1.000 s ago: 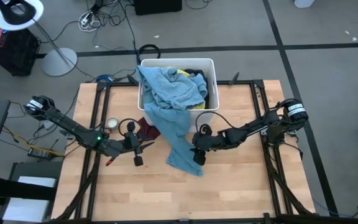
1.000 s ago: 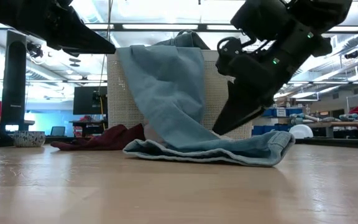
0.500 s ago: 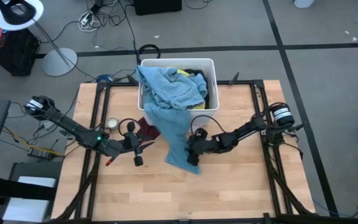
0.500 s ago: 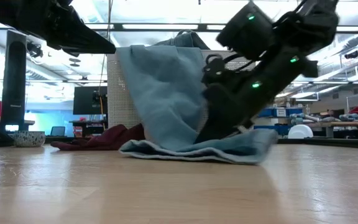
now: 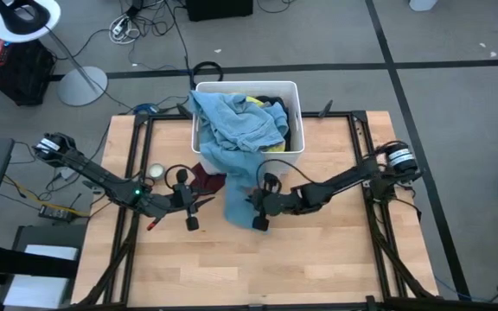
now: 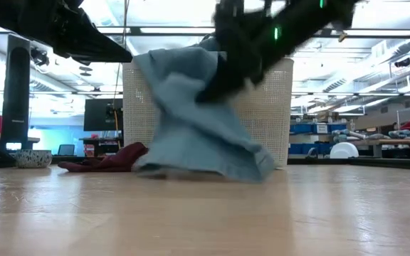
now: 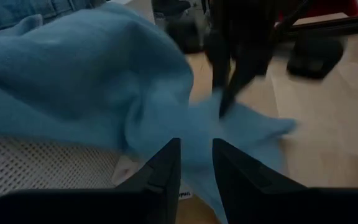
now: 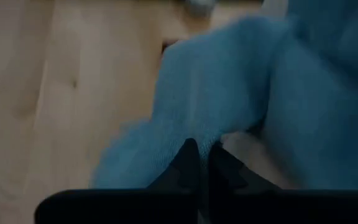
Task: Sort clothes
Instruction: Put the blue jeans into the white laundry bin, then put the pink underwear into the white laundry bin
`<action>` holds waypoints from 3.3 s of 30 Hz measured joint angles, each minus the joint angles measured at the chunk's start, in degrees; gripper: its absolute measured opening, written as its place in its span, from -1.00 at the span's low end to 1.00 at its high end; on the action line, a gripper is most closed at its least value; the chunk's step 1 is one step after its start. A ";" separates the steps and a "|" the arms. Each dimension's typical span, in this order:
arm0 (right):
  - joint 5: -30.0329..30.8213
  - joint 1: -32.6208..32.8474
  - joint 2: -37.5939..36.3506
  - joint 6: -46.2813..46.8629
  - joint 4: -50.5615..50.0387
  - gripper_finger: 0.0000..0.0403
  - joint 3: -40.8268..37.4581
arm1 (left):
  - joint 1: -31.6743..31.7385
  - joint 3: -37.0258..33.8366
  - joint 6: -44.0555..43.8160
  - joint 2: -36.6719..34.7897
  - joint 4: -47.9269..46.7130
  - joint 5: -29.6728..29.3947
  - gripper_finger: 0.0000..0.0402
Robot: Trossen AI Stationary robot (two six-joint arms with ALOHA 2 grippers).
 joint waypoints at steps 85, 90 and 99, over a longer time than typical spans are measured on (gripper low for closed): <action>-17.60 -21.99 -23.52 9.56 -64.20 -0.17 31.70 | 0.02 0.02 -1.09 0.00 -1.08 -1.27 -0.51; -5.79 -11.04 -24.32 14.51 -65.32 -0.22 27.39 | 0.02 0.02 -1.09 -0.01 -1.03 -1.29 -0.51; -0.26 -1.60 -24.01 15.68 -37.27 -0.22 4.54 | 0.02 0.02 -1.49 0.00 -1.02 -1.29 -0.51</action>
